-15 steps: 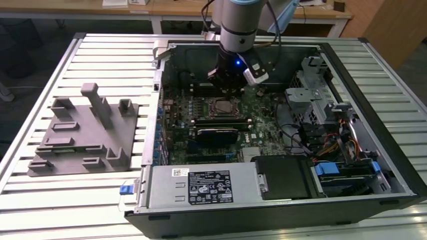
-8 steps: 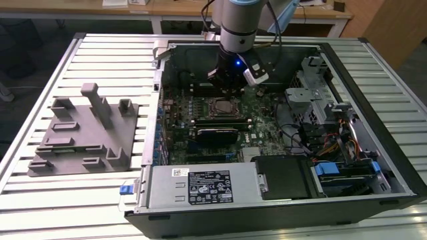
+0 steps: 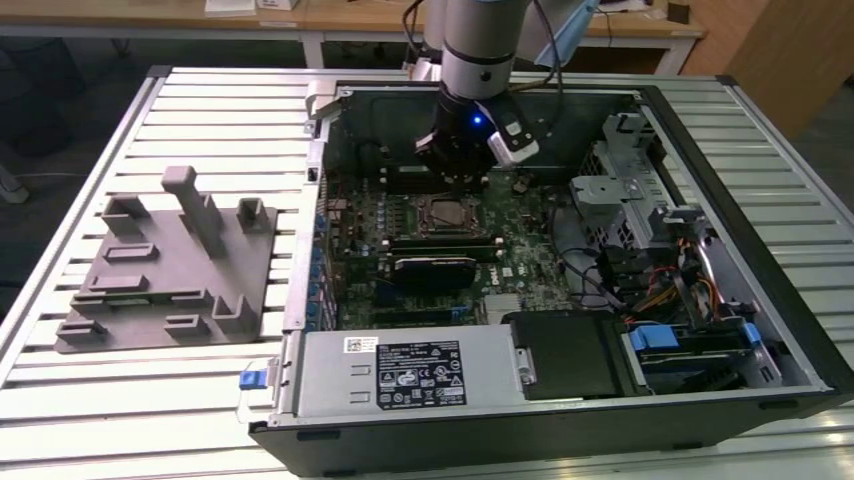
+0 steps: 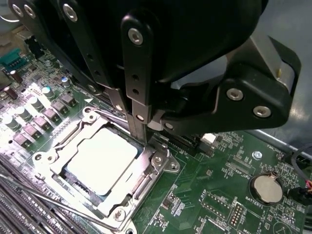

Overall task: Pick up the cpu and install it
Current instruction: 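Install the first cpu locking lever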

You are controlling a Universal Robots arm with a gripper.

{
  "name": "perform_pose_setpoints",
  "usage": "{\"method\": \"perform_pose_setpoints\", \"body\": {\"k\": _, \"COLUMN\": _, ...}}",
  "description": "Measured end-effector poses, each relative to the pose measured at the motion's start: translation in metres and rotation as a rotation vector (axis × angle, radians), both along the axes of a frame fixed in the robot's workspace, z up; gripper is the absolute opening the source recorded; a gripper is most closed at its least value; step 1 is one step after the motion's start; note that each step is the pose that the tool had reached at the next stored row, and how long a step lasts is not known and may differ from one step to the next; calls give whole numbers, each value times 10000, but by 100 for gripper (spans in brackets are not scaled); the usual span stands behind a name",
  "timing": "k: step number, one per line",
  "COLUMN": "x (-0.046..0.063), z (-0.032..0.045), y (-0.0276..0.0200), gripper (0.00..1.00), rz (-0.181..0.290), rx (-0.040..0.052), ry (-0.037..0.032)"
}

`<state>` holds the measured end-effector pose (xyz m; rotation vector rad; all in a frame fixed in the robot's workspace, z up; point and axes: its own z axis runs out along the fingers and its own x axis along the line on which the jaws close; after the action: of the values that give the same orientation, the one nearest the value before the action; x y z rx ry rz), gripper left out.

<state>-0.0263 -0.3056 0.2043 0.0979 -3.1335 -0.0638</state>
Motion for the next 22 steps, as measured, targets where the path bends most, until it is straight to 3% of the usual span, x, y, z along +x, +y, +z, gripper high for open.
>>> {"method": "perform_pose_setpoints", "body": {"k": 10, "x": -51, "z": 6, "y": 1, "gripper": 11, "rz": 2, "rx": 330, "ry": -6}}
{"method": "perform_pose_setpoints", "body": {"k": 17, "x": -42, "z": 4, "y": 2, "gripper": 11, "rz": 58, "rx": 467, "ry": -8}}
{"method": "perform_pose_setpoints", "body": {"k": 22, "x": -12, "z": 5, "y": 1, "gripper": 11, "rz": 70, "rx": 494, "ry": -6}}
